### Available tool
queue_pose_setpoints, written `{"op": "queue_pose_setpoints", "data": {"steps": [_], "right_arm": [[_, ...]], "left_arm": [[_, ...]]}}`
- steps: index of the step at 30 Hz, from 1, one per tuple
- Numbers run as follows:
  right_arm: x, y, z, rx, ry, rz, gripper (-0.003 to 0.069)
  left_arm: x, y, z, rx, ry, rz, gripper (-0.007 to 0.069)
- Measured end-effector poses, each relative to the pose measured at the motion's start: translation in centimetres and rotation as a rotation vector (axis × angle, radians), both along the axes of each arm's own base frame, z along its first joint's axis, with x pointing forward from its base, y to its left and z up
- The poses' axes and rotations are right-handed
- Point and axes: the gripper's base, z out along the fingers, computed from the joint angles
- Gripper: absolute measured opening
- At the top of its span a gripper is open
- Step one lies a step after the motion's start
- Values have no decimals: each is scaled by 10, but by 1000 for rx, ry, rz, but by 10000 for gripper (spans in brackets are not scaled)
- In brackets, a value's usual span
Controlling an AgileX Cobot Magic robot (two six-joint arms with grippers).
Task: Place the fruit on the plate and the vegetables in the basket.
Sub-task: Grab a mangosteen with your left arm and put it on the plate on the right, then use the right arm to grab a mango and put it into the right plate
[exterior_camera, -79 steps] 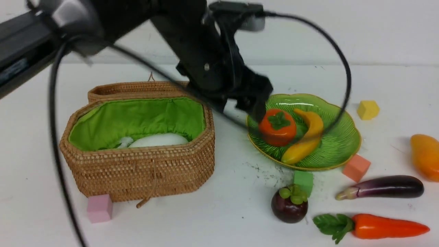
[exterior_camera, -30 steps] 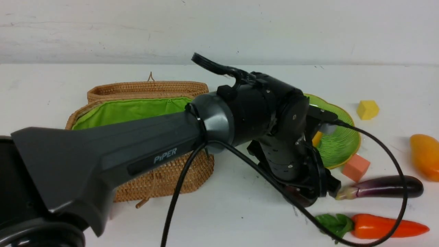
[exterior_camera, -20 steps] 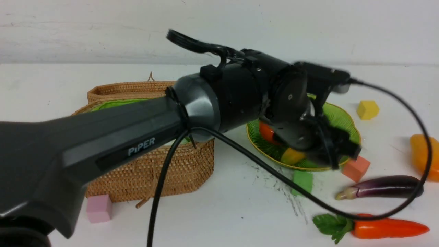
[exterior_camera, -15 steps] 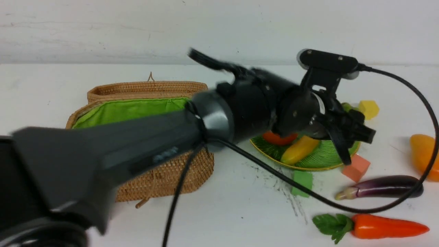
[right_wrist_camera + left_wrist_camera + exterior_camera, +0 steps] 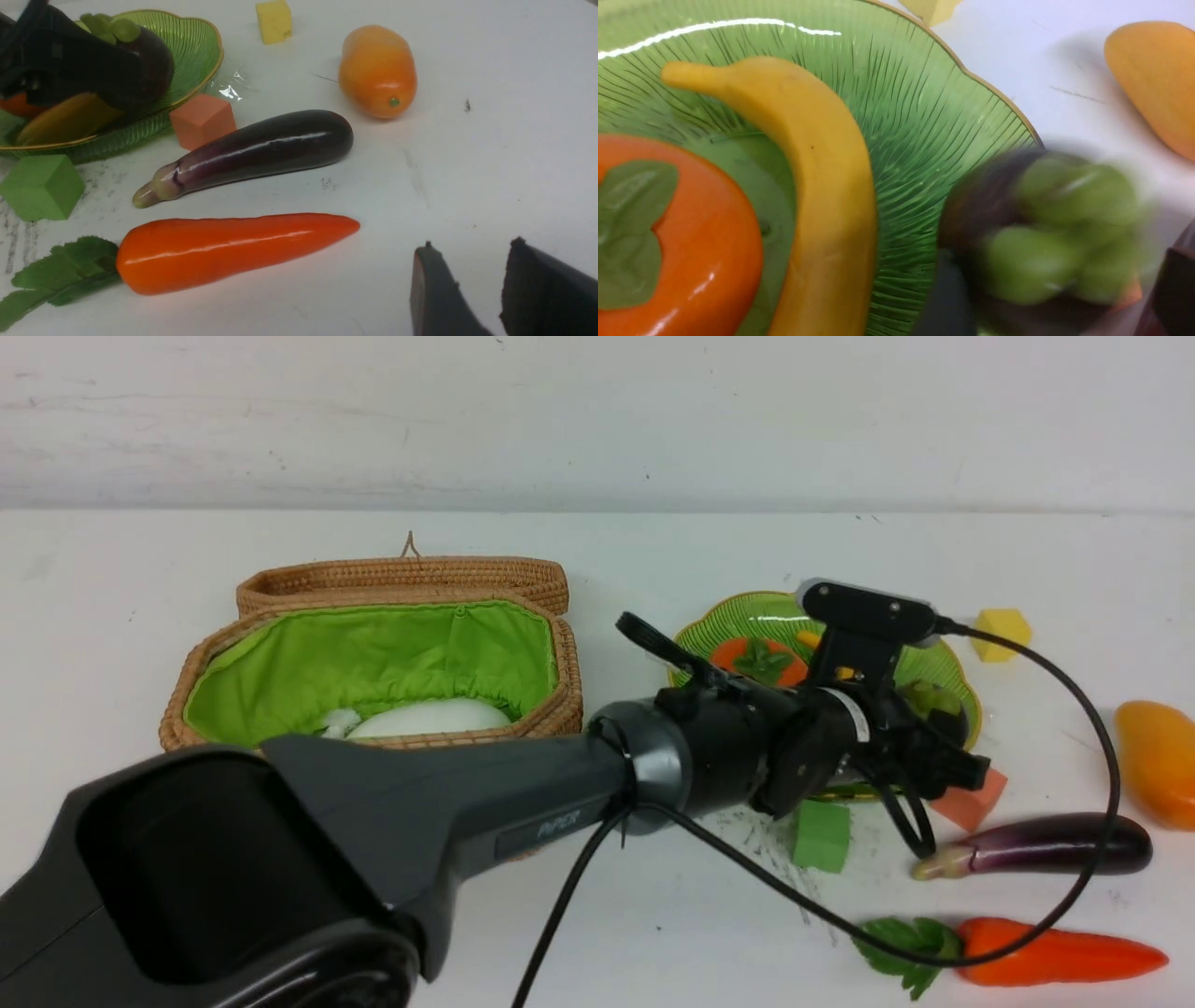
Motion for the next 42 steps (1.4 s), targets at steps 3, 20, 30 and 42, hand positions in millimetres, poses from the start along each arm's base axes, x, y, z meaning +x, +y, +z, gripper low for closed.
{"op": "queue_pose_setpoints", "data": {"steps": [3, 20, 30, 42], "right_arm": [[0, 0, 0, 0, 0, 0, 242], [0, 0, 0, 0, 0, 0, 242], [0, 0, 0, 0, 0, 0, 242], [0, 0, 0, 0, 0, 0, 242]], "left_arm": [[2, 2, 0, -4, 4, 7, 605], [3, 13, 15, 42, 47, 13, 617], [-17, 38, 84, 173, 28, -31, 484], [-81, 181, 230, 454, 105, 239, -13]]}}
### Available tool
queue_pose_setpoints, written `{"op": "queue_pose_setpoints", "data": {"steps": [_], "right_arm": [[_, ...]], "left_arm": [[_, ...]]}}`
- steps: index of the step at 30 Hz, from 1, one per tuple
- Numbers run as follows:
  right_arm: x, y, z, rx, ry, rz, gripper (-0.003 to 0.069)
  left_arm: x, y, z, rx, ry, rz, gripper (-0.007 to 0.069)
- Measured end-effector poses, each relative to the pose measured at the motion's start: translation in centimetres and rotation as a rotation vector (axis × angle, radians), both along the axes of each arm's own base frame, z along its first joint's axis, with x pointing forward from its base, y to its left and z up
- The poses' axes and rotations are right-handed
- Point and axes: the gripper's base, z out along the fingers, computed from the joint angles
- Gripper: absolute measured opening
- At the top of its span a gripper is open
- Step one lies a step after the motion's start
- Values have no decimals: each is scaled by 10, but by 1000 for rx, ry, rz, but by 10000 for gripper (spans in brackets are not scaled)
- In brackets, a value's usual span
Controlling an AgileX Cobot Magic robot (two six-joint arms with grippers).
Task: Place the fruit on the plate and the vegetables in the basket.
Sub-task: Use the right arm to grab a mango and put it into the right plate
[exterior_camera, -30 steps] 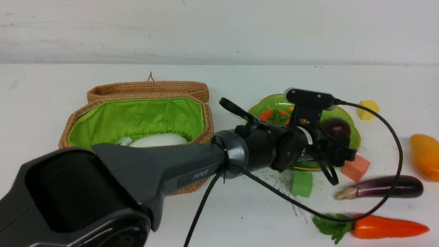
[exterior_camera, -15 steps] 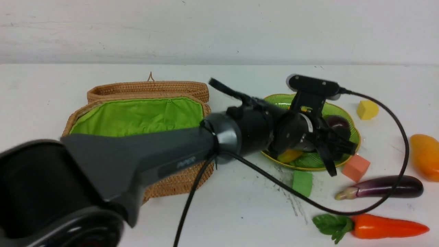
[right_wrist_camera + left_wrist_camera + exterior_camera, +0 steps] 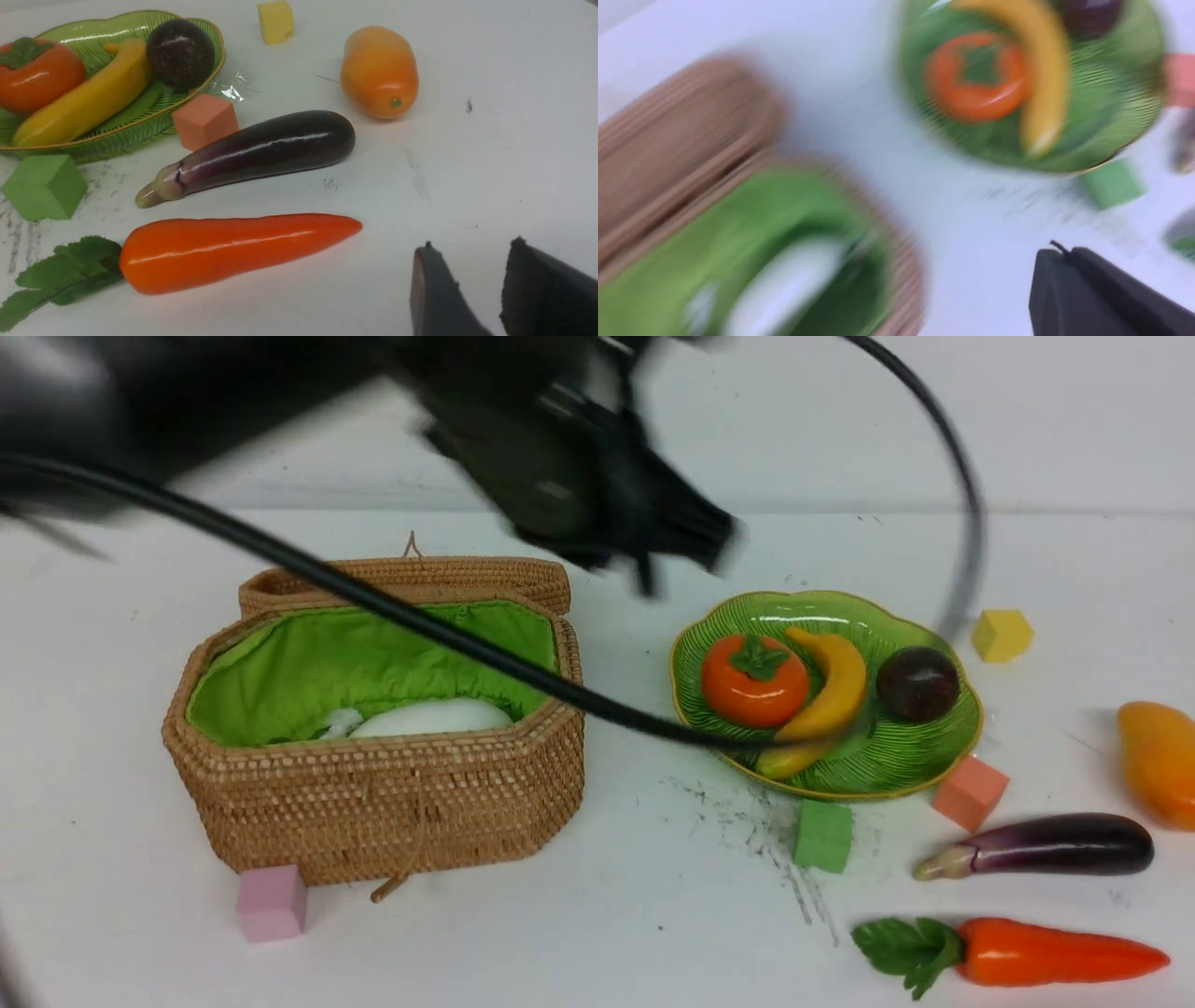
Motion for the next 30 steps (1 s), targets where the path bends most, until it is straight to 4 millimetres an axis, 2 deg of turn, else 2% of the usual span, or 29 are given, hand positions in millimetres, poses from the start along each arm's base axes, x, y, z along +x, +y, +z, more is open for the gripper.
{"op": "queue_pose_setpoints", "data": {"steps": [1, 3, 5, 7, 10, 11, 13, 14, 16, 17, 18, 19, 20, 22, 30], "right_arm": [[0, 0, 0, 0, 0, 0, 242], [0, 0, 0, 0, 0, 0, 242], [0, 0, 0, 0, 0, 0, 242], [0, 0, 0, 0, 0, 0, 242], [0, 0, 0, 0, 0, 0, 242], [0, 0, 0, 0, 0, 0, 242], [0, 0, 0, 0, 0, 0, 242], [0, 0, 0, 0, 0, 0, 242], [0, 0, 0, 0, 0, 0, 242], [0, 0, 0, 0, 0, 0, 242], [0, 0, 0, 0, 0, 0, 242], [0, 0, 0, 0, 0, 0, 242], [0, 0, 0, 0, 0, 0, 242], [0, 0, 0, 0, 0, 0, 242], [0, 0, 0, 0, 0, 0, 242]], "left_arm": [[-8, 24, 8, -14, 19, 55, -13], [-25, 57, 12, -52, 54, 114, -13], [-47, 82, 8, -94, 87, 147, -13], [-61, 97, 2, -119, 99, 169, -13], [-105, 136, -22, -229, 94, 265, -13], [-118, 146, -29, -266, 80, 294, -13], [-130, 153, -36, -305, 60, 315, -13], [-149, 164, -50, -356, 34, 333, -13], [-170, 173, -66, -410, 3, 335, -13], [-173, 175, -70, -413, 0, 336, -13], [-182, 179, -82, -431, -17, 332, -13], [-182, 179, -82, -431, -17, 332, -13], [-188, 182, -95, -429, -12, 335, -13], [-190, 183, -104, -422, 2, 339, -13], [-189, 182, -106, -429, 2, 337, -13]]}}
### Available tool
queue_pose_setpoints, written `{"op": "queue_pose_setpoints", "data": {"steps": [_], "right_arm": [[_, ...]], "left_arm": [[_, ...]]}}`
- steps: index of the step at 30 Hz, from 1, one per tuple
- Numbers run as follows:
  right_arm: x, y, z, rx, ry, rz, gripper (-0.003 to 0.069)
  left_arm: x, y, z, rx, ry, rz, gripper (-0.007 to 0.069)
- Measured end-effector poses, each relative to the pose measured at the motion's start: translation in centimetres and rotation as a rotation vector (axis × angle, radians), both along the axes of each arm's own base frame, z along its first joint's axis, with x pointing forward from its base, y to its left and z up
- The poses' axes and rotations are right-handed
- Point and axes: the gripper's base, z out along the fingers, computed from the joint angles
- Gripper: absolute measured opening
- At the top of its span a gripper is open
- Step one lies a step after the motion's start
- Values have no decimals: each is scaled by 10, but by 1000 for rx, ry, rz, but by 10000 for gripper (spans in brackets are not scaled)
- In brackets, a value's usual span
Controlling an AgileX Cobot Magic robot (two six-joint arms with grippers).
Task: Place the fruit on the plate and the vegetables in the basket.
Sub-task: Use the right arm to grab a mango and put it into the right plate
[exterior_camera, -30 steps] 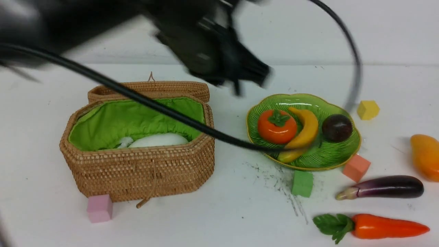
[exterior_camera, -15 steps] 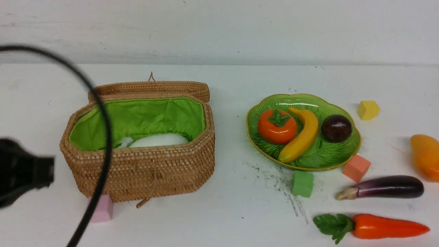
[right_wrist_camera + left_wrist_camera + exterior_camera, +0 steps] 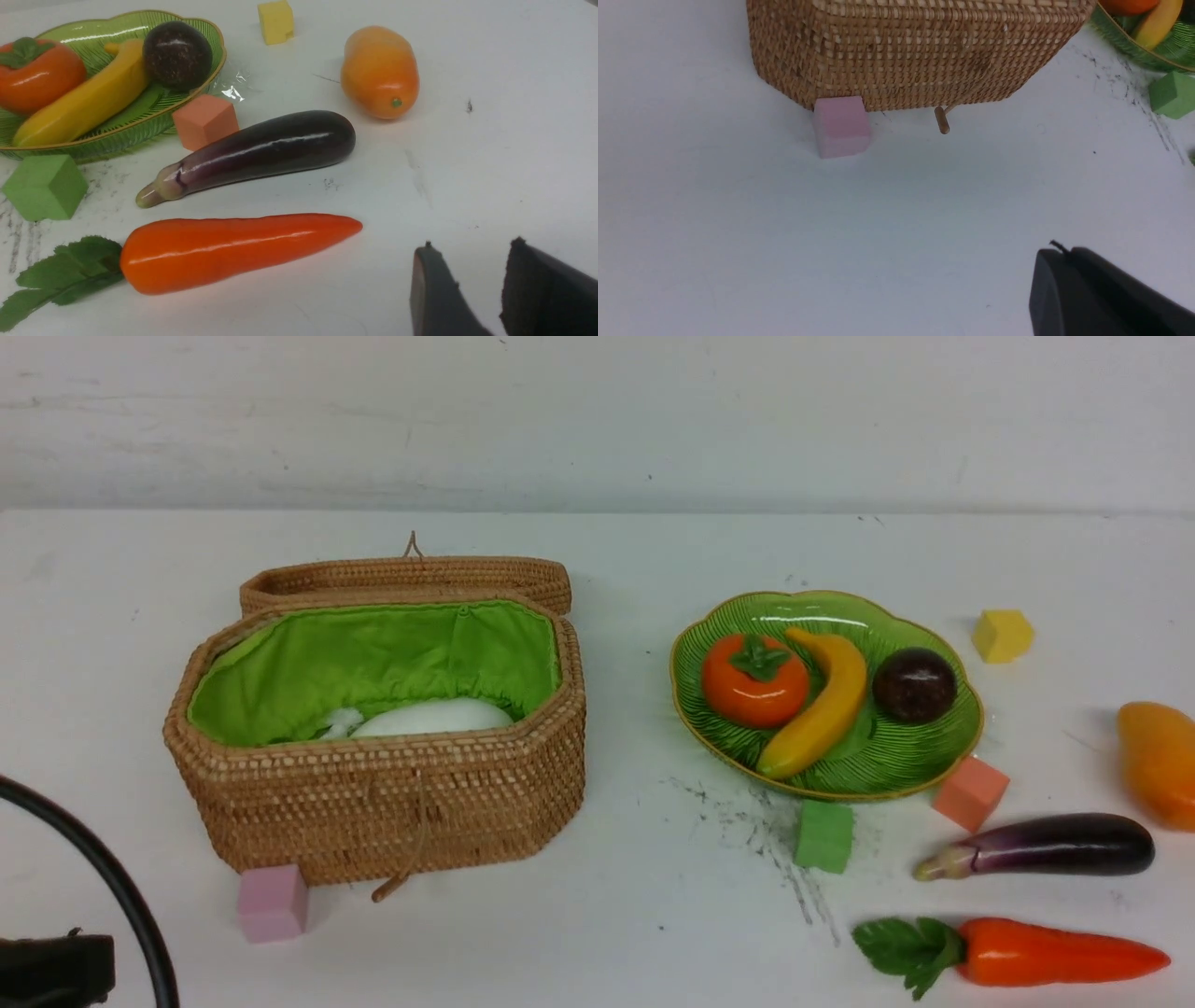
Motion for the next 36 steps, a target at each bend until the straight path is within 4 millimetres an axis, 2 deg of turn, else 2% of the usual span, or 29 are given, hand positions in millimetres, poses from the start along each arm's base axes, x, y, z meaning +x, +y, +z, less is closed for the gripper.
{"op": "queue_pose_setpoints", "data": {"steps": [16, 19, 22, 24, 29, 33, 36], "right_arm": [[0, 0, 0, 0, 0, 0, 242], [0, 0, 0, 0, 0, 0, 242], [0, 0, 0, 0, 0, 0, 242], [0, 0, 0, 0, 0, 0, 242], [0, 0, 0, 0, 0, 0, 242], [0, 0, 0, 0, 0, 0, 242], [0, 0, 0, 0, 0, 0, 242]], "left_arm": [[1, 2, 0, 30, -18, 5, -13], [5, 3, 3, 51, -94, 6, -11], [5, 8, 8, 11, -343, 24, -9], [2, 14, 5, -15, -454, 70, -8], [-9, 28, -22, -47, -541, 215, -6], [-31, 39, -66, 15, -608, 328, -2], [-34, 41, -97, 31, -588, 353, 0]]}}
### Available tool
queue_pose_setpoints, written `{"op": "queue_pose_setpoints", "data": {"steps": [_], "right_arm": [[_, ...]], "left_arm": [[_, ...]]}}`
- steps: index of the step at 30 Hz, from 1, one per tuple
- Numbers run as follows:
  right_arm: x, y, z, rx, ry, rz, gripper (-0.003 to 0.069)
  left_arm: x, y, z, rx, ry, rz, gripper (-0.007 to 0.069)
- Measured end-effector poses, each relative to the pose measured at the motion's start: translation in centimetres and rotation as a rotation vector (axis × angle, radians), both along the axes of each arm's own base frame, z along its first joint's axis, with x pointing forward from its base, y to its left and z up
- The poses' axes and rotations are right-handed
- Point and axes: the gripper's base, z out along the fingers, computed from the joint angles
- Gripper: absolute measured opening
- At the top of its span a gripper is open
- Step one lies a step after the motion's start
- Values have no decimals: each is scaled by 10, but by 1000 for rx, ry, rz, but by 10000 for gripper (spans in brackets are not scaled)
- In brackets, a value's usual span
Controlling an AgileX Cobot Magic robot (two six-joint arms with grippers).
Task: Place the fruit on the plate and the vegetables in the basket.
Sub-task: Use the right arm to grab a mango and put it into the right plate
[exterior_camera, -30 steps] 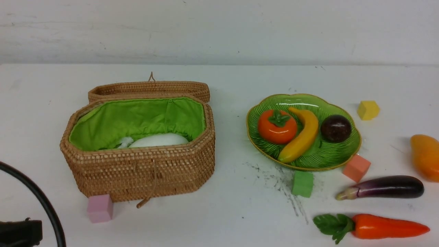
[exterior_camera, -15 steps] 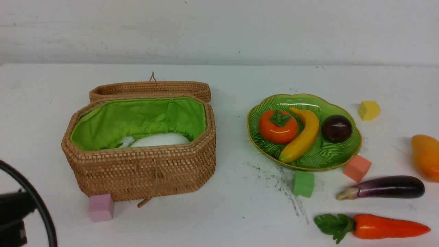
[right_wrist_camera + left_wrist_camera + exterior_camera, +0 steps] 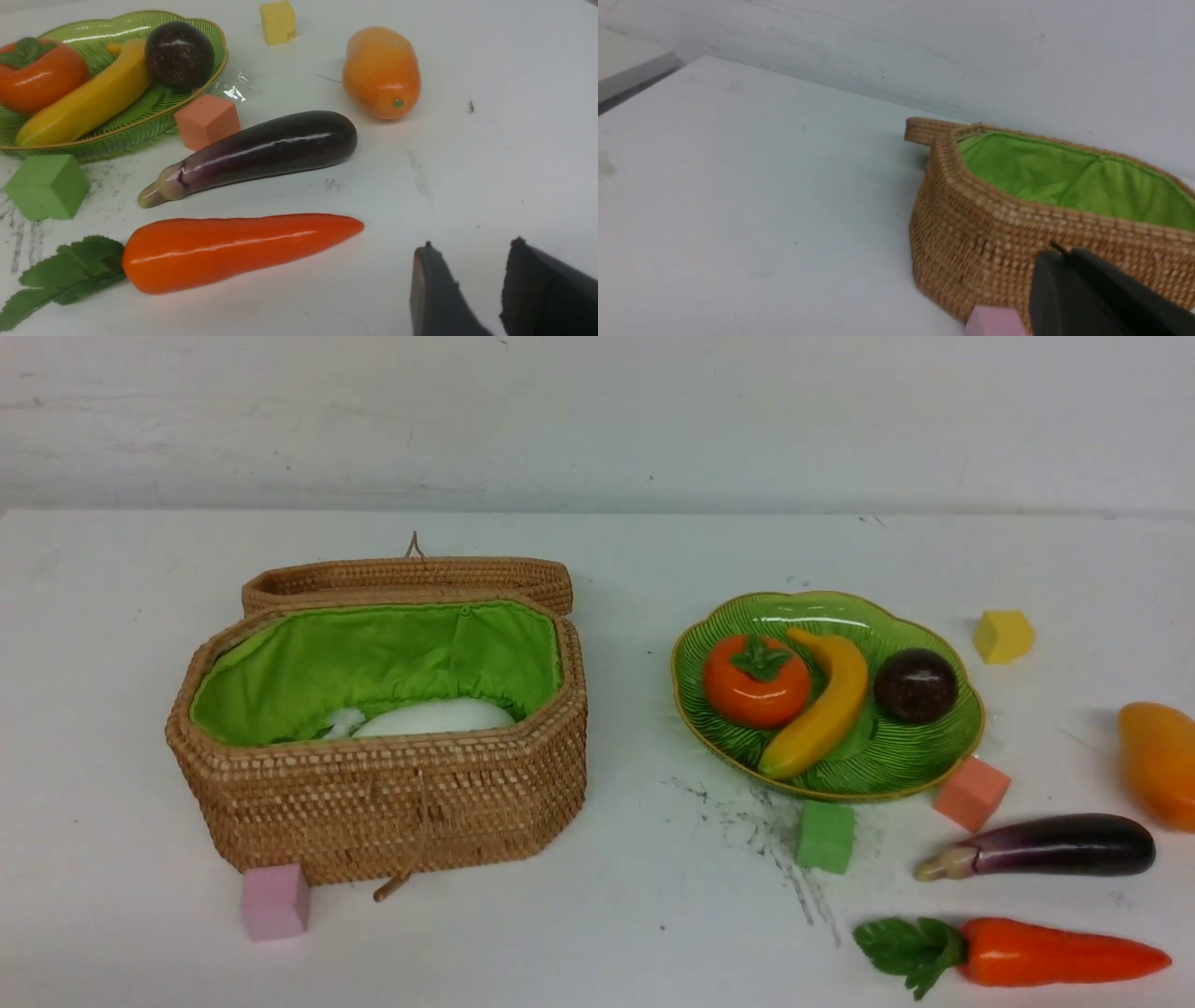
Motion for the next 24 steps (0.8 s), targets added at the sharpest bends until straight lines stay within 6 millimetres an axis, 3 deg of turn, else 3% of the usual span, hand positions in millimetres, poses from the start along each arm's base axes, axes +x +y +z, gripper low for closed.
{"op": "queue_pose_setpoints", "data": {"steps": [2, 6, 24], "right_arm": [[0, 0, 0, 0, 0, 0, 242], [0, 0, 0, 0, 0, 0, 242], [0, 0, 0, 0, 0, 0, 242]], "left_arm": [[1, 1, -22, -16, 72, 13, 1], [-1, 2, -41, -33, 225, 32, 6], [-2, 6, -43, -25, 245, 112, 25]]}}
